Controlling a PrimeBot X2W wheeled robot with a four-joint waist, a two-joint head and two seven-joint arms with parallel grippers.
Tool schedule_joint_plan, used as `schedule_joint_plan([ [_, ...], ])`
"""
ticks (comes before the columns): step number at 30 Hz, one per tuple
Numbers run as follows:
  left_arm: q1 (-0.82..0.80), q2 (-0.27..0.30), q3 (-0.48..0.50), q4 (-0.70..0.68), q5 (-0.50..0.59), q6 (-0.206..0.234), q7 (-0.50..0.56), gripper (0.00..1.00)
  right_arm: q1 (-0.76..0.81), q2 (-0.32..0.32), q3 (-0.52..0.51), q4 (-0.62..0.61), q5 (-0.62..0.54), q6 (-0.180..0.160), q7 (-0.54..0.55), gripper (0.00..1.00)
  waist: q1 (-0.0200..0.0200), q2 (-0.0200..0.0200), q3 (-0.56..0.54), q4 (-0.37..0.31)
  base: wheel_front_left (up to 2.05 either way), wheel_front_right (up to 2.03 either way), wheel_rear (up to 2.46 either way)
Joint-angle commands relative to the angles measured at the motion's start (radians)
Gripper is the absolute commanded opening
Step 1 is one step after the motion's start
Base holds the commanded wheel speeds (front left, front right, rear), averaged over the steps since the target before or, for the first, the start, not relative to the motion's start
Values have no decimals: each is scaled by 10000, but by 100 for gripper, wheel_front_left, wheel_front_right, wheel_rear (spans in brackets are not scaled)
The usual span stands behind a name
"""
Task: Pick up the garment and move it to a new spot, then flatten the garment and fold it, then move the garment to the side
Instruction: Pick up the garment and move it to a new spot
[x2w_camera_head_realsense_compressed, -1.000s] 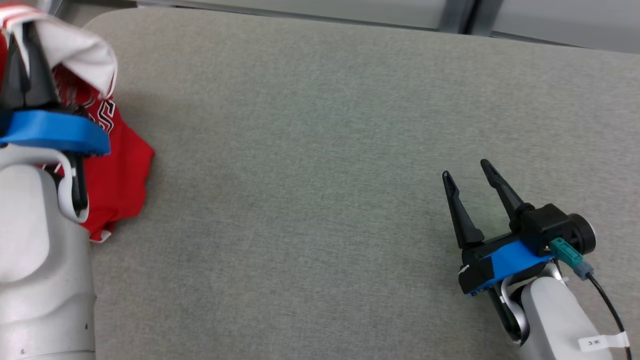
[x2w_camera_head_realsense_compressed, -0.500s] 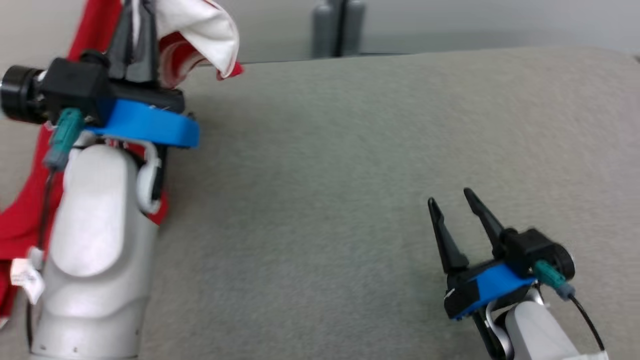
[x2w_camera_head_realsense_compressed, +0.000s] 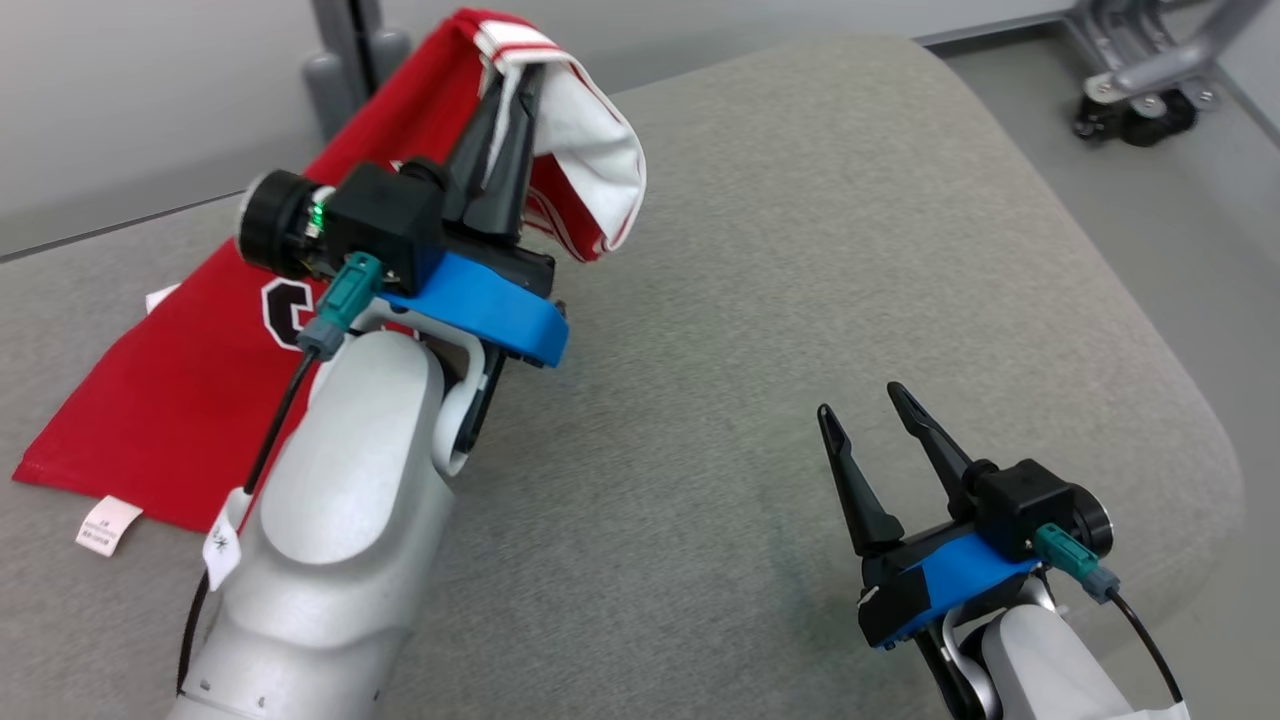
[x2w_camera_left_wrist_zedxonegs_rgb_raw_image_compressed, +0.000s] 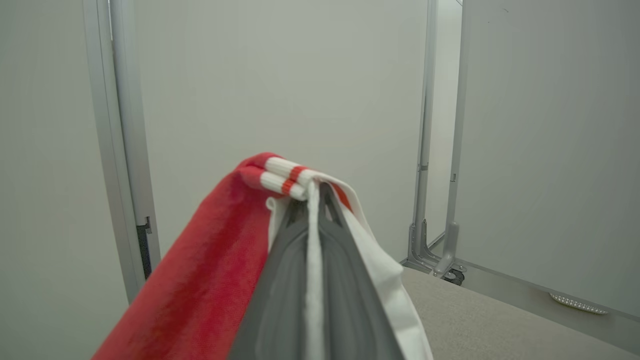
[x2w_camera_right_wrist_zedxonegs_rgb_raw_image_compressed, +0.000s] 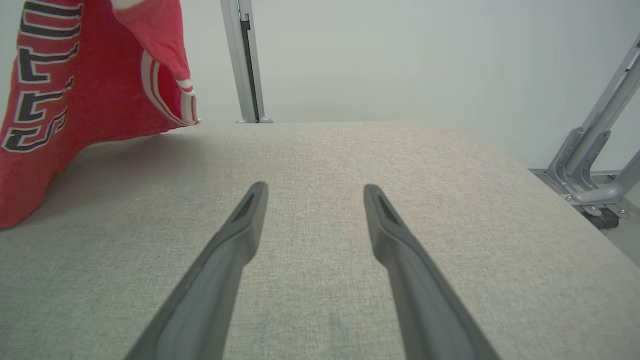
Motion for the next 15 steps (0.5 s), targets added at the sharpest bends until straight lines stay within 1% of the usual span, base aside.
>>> schedule_joint_plan([
  [1, 135, -6, -137, 139, -138, -12, -27, 0, -72, 14, 14, -23, 99, 1, -53, 100, 1, 2, -141, -325, 0, 0, 0],
  [5, 322, -32, -432, 584, -312, -11, -29, 0, -146, 15, 125, -102, 238, 1, -53, 100, 1, 2, -26, -639, 0, 0, 0],
  [6, 413, -39, -541, 674, -315, 2, -27, 31, -141, 13, 124, -112, 252, 1, -53, 100, 1, 2, -17, -653, 0, 0, 0],
  [7, 530, -37, -586, 799, -406, 31, -27, 100, -131, 15, 109, -113, 265, 1, -53, 100, 1, 2, -16, -650, 0, 0, 0],
  [9, 772, -23, -651, 1035, -486, 120, -27, 100, -67, 17, 19, -111, 277, 1, -53, 100, 1, 2, -49, -542, 0, 0, 0],
  [10, 1061, -17, -686, 1219, -584, 225, -29, 100, -18, 20, -20, -114, 283, 1, -53, 100, 1, 2, -123, -351, 0, 0, 0],
  [13, 1612, -46, -625, 1493, -536, 337, -27, 100, 33, 11, -79, -138, 216, 1, -53, 100, 1, 2, -289, 34, 0, 0, 0],
  [15, 2060, -31, -380, 1573, -597, 457, -27, 100, 80, 13, -140, -155, 163, 1, -53, 100, 1, 2, -420, 345, 0, 0, 0],
])
